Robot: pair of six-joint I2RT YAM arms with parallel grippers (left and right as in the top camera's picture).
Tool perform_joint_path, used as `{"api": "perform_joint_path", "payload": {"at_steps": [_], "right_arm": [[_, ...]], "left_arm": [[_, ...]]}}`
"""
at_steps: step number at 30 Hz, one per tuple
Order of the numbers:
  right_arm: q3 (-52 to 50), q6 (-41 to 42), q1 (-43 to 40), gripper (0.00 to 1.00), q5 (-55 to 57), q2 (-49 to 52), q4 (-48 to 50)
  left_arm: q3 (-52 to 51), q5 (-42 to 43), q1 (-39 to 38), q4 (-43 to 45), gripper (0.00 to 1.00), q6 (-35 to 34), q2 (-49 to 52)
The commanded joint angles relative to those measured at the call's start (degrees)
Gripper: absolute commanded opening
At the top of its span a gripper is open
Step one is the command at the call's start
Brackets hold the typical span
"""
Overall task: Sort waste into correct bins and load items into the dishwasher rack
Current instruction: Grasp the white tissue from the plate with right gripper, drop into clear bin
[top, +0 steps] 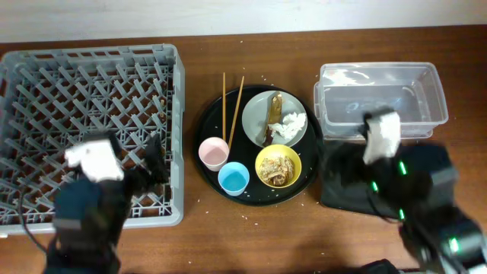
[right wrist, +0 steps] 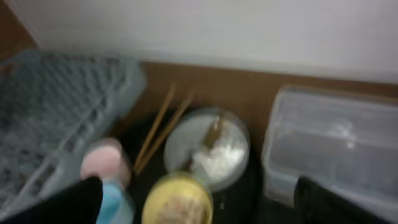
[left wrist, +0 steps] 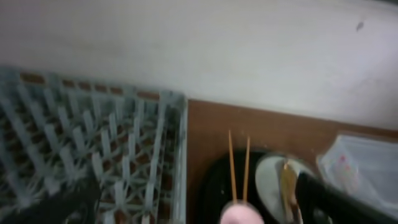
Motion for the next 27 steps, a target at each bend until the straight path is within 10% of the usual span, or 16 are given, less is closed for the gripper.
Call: {"api": "perform_joint_path", "payload": {"at_steps": [1, 8, 14, 22, 27], "right_arm": [[13.05, 0.39, -0.11, 0.98, -4.02, 15.47, -9.86], [18.80, -0.07, -0.11, 0.99, -17.40, 35.10, -13.03], [18.78, 0.11, -0.09, 0.73, -3.93, 42.91, -12.31], [18.78, 0.39, -0.11, 0.80, 0.00, 62.49, 2.29], [19.06, 0.37, -0.24, 0.13, 0.17, 64.78, 2.84]], "left_arm": [[10.27, 3.56, 0.28, -8.11, 0.99, 0.11, 10.75], [11.69, 3.72, 0.28, -9.81, 0.99, 0.09, 19.91], [11.69, 3.72, 0.28, -10.10, 0.99, 0.11, 22.14], [11.69, 3.72, 0.28, -10.12, 0.99, 0.11, 22.93], [11.69, 3.69, 0.28, -10.12, 1.00, 0.11, 22.95]]}}
